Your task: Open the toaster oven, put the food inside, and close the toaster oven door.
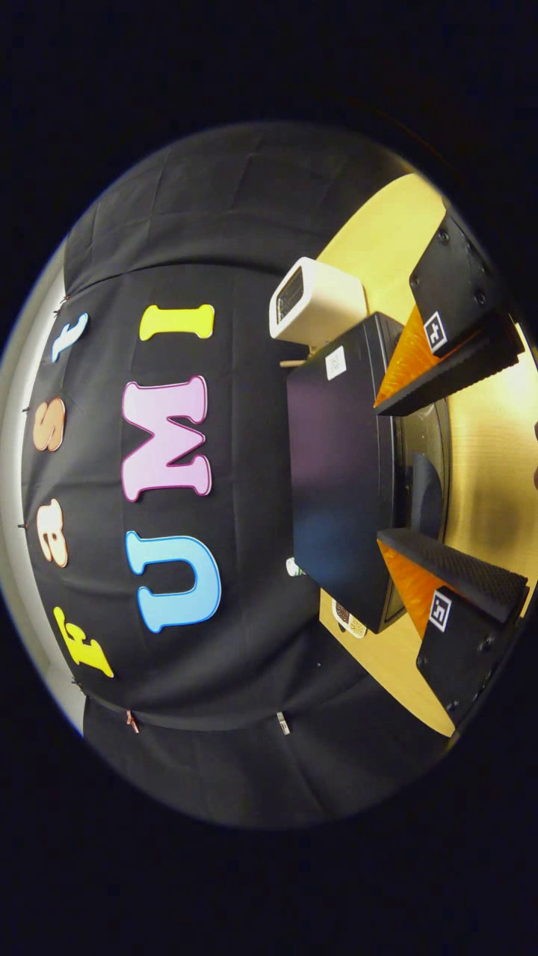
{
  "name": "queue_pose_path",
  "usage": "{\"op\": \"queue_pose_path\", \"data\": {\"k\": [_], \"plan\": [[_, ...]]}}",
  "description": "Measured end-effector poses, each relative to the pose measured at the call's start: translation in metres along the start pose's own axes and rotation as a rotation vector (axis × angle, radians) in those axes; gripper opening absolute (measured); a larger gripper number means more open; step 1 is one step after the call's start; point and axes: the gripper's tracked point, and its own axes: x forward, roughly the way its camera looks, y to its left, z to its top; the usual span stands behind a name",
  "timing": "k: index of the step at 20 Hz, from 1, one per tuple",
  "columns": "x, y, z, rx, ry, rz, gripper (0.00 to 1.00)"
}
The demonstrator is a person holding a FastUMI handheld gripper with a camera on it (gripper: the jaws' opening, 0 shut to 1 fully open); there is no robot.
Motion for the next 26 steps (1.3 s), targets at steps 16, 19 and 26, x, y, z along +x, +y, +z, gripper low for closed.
{"op": "queue_pose_path", "data": {"k": [16,19,26], "plan": [[0.038,0.024,-0.031,-0.071,0.054,-0.054,0.99],[0.036,0.025,-0.034,-0.062,0.074,-0.033,0.99],[0.018,0.024,-0.047,-0.072,0.091,-0.021,0.98]]}}
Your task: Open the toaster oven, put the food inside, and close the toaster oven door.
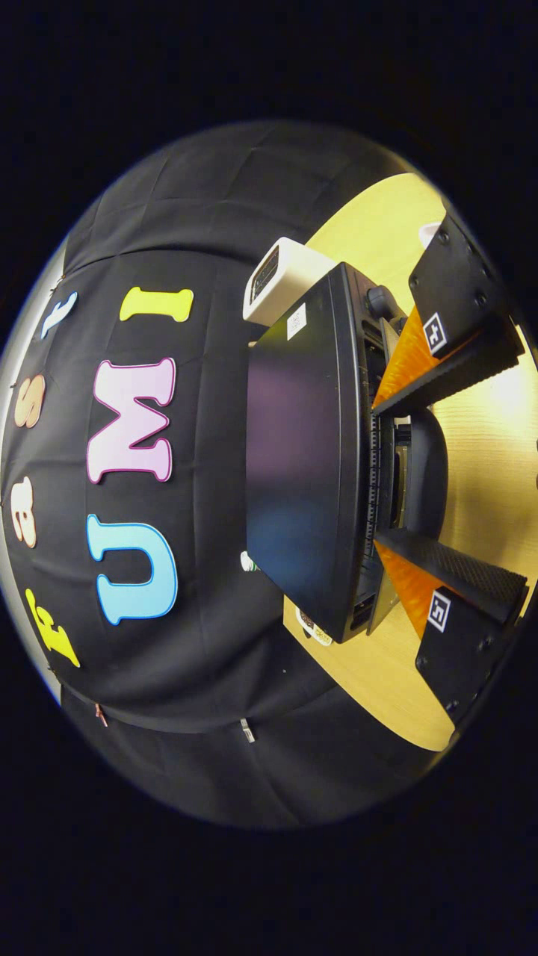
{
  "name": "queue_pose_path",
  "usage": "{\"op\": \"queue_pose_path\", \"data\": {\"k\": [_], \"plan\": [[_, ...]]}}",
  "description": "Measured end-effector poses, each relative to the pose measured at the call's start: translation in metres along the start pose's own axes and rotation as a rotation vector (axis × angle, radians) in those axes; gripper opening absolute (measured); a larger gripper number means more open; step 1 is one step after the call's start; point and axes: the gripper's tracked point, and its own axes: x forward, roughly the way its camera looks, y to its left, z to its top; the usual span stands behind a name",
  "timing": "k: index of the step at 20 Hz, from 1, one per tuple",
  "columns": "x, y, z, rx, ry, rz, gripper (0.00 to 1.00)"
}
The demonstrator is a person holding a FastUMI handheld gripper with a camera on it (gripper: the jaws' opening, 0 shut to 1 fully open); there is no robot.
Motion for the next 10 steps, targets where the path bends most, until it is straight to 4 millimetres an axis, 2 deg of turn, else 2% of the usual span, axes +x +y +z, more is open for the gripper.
{"op": "queue_pose_path", "data": {"k": [10], "plan": [[-0.034,0.003,-0.039,0.008,0.046,0.053,0.97]]}}
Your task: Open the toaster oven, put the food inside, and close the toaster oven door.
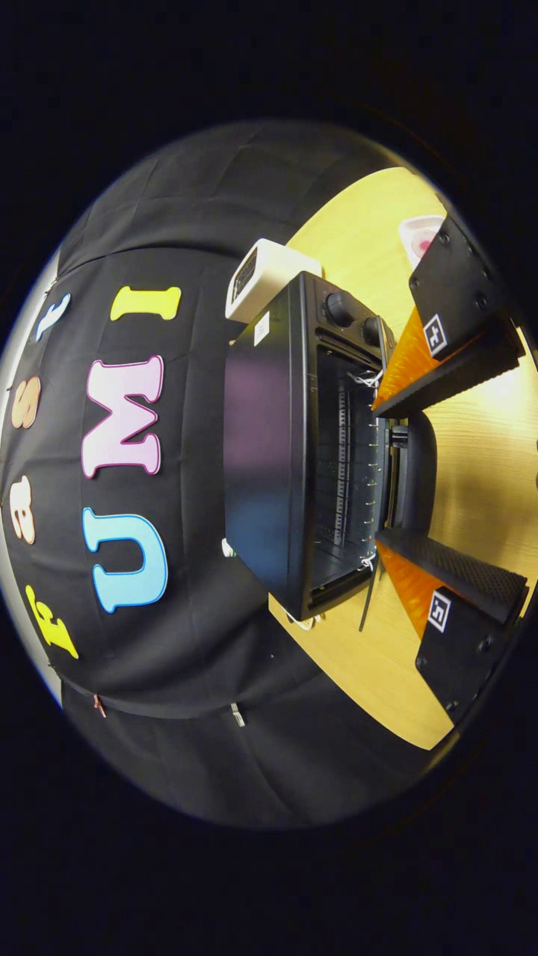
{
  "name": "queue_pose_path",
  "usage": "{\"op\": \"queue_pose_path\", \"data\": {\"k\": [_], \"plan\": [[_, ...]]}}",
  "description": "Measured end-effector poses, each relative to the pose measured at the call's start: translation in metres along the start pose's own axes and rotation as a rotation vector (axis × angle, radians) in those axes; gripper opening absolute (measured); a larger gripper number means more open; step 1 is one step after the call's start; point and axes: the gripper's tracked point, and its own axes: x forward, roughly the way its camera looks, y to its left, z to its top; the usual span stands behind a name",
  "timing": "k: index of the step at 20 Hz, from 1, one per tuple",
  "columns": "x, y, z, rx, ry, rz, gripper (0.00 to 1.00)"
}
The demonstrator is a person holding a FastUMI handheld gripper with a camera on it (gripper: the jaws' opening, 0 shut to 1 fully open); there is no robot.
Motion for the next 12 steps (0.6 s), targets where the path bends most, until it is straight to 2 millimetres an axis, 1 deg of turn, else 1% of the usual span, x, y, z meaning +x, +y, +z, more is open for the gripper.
{"op": "queue_pose_path", "data": {"k": [3,6,8,10,12], "plan": [[-0.010,0.003,-0.013,-0.062,0.007,0.028,0.98],[-0.017,0.001,-0.029,-0.044,0.029,0.044,0.98],[-0.022,0.003,-0.045,-0.051,0.063,0.051,0.98],[-0.028,0.002,-0.067,-0.051,0.118,0.061,0.97],[-0.029,0.002,-0.096,-0.021,0.210,0.075,0.97]]}}
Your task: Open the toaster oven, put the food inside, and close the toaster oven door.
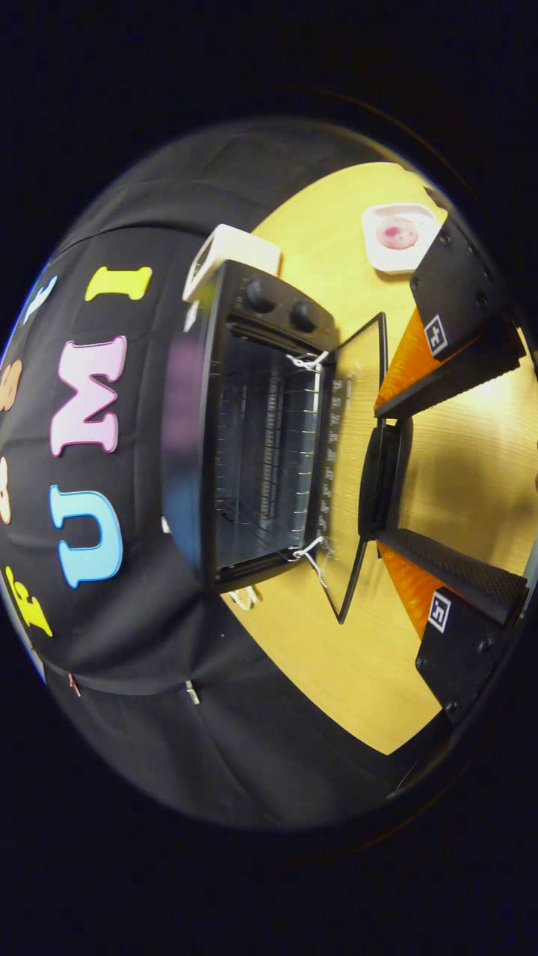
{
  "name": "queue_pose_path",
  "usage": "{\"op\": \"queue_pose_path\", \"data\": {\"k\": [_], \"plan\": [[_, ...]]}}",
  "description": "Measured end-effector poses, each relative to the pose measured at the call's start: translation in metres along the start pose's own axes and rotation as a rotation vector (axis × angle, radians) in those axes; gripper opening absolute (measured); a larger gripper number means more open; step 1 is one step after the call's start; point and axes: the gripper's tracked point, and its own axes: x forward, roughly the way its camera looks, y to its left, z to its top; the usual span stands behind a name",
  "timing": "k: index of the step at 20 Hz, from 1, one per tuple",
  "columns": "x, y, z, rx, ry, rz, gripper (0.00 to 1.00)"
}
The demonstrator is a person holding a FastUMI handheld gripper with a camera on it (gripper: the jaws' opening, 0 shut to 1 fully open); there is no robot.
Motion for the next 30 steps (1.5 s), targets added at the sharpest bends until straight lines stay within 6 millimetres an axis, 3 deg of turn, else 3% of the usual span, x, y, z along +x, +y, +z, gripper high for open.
{"op": "queue_pose_path", "data": {"k": [2,4,5,8,11,14,23,27,30], "plan": [[0.009,0.002,-0.030,0.026,0.110,0.040,0.98],[0.010,-0.001,-0.041,0.039,0.160,0.052,0.98],[0.012,-0.002,-0.041,0.039,0.152,0.057,0.98],[-0.010,-0.006,-0.028,0.022,0.114,0.088,0.98],[-0.028,-0.024,-0.011,0.033,0.081,0.094,0.99],[-0.045,-0.057,0.004,0.067,0.061,0.063,0.99],[-0.093,-0.189,0.057,0.071,-0.026,-0.012,0.99],[-0.098,-0.236,0.067,0.119,-0.009,0.011,0.99],[-0.096,-0.276,0.063,0.173,0.020,0.013,0.99]]}}
